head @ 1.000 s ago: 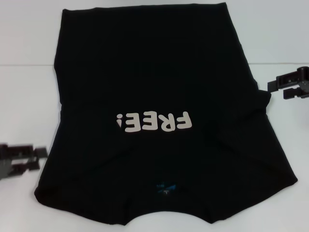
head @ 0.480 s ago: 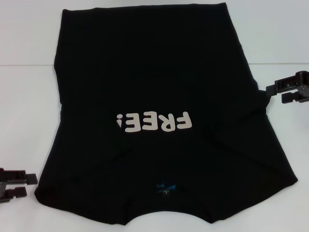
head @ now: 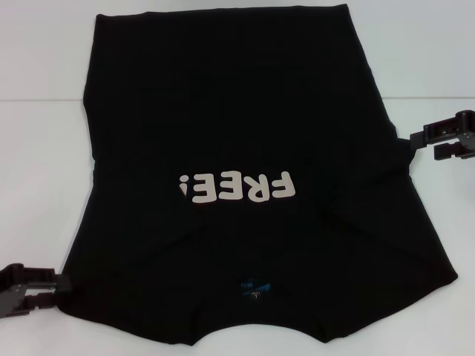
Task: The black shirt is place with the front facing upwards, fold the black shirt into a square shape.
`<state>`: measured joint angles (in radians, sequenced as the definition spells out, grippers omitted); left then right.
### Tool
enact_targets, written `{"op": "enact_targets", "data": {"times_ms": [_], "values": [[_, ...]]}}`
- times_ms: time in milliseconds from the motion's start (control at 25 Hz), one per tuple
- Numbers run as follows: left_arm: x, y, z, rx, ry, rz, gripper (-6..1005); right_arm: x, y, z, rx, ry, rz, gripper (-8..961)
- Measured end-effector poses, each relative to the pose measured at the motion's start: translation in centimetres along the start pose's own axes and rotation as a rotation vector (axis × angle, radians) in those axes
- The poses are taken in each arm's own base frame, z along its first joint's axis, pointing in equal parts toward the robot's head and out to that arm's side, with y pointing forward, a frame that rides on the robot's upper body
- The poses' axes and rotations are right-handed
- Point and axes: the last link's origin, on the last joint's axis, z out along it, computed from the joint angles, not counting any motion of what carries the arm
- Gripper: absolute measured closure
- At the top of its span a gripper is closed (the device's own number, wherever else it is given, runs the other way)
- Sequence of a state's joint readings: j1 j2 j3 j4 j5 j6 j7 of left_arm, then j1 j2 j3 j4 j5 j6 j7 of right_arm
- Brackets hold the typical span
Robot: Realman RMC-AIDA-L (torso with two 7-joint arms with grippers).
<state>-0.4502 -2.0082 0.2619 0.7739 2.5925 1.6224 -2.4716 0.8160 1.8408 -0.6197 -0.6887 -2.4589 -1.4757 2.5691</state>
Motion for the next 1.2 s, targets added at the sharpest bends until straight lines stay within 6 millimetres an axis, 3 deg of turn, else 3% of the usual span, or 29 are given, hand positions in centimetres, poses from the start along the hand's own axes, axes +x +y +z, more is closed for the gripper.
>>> {"op": "enact_targets", "data": {"times_ms": [840,1200], "values": [[0.7,0.6,1.0,0.020,-0.006,0.017,556,0.2,-0.4,-0.2,0.006,-0.002,0.007,289],[1.1,0.8,1.2,0.024,0.000,0.030,884,0.3,-0.7,-0.5,0.013,-0.006,0.006,288]]}}
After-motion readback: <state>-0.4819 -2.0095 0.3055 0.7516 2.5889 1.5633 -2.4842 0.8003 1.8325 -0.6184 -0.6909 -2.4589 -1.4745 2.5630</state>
